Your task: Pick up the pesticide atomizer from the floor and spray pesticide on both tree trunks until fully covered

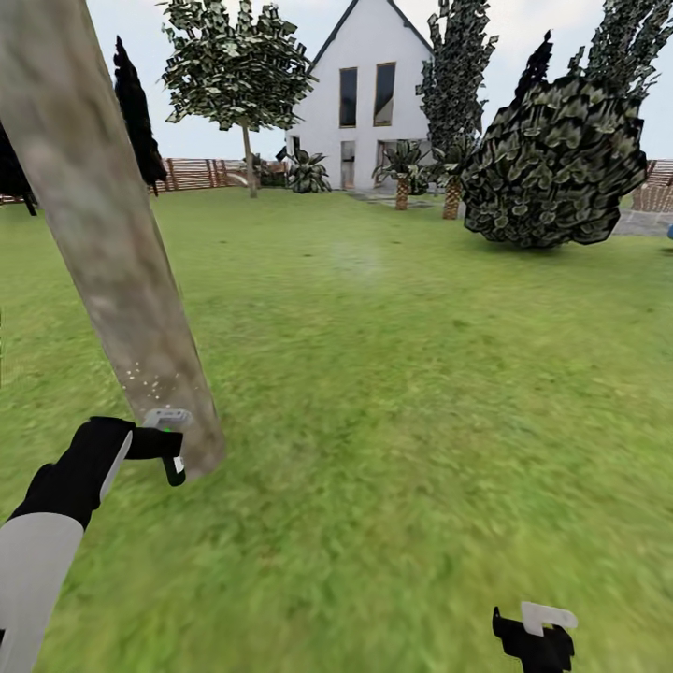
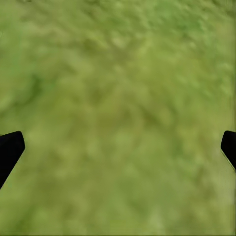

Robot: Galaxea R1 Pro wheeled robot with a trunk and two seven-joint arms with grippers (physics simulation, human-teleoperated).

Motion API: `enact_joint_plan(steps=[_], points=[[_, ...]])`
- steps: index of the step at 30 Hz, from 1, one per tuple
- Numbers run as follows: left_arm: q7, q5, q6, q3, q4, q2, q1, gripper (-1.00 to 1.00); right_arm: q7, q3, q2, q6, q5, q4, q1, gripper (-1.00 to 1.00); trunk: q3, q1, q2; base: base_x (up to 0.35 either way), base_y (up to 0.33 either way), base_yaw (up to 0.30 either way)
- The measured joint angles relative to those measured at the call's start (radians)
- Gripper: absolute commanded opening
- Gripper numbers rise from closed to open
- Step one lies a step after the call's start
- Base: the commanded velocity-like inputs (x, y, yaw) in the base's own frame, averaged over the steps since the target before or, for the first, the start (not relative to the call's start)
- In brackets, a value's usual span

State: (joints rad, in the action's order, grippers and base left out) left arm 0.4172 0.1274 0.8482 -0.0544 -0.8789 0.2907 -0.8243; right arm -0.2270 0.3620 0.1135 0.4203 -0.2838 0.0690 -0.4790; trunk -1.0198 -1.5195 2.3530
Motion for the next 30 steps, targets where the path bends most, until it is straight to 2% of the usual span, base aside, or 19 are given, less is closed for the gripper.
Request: enact_joint_plan(steps=[3, 6, 10, 13, 18, 20, 23, 27, 30], points=[[-0.003, 0.003, 0.0, -0.001, 0.004, 0.002, 0.001, -1.0, 0.0, 0.0, -0.001, 0.0, 0.0, 0.0, 0.0, 1.0, 0.0, 0.0, 0.0, 0.156, -0.238, 0.255], [-0.063, 0.003, -0.005, -0.001, 0.053, 0.002, 0.003, -1.0, 0.0, 0.0, -0.002, 0.0, 0.0, 0.0, 0.0, 1.0, 0.0, 0.0, 0.0, 0.029, -0.266, 0.276], [-0.08, -0.012, -0.027, -0.001, 0.156, -0.004, 0.004, -1.0, 0.0, -0.001, -0.003, 0.0, 0.0, 0.0, 0.0, 1.0, 0.0, 0.0, 0.0, 0.002, -0.272, 0.219], [-0.081, -0.011, -0.038, -0.002, 0.167, -0.031, 0.004, -1.0, 0.001, 0.0, -0.003, 0.0, 0.0, 0.0, 0.0, 1.0, 0.0, 0.0, 0.0, 0.0, -0.272, 0.024], [-0.081, -0.007, -0.04, -0.004, 0.169, -0.035, 0.016, -1.0, 0.002, 0.0, -0.002, 0.0, 0.0, 0.0, -0.001, 1.0, 0.0, 0.0, 0.0, 0.075, -0.271, 0.008], [-0.082, -0.006, -0.04, -0.021, 0.169, -0.034, 0.022, -1.0, 0.001, 0.0, -0.003, 0.0, 0.0, 0.0, -0.001, 1.0, 0.0, 0.0, 0.0, 0.156, -0.256, 0.147], [-0.084, -0.003, -0.043, -0.079, 0.17, -0.032, 0.026, -1.0, 0.0, 0.0, -0.003, 0.0, 0.0, 0.0, 0.0, 1.0, 0.0, 0.0, 0.0, 0.227, -0.202, 0.254], [-0.112, -0.005, -0.044, -0.089, 0.171, -0.034, 0.029, -1.0, 0.001, 0.0, -0.003, 0.0, 0.0, 0.0, 0.0, 1.0, 0.0, 0.0, 0.0, 0.278, -0.158, 0.266], [-0.118, -0.009, -0.08, -0.09, 0.17, -0.044, 0.06, -1.0, 0.001, 0.0, -0.003, 0.0, 0.0, 0.0, 0.0, 1.0, 0.0, 0.0, 0.0, 0.303, -0.11, 0.056]])
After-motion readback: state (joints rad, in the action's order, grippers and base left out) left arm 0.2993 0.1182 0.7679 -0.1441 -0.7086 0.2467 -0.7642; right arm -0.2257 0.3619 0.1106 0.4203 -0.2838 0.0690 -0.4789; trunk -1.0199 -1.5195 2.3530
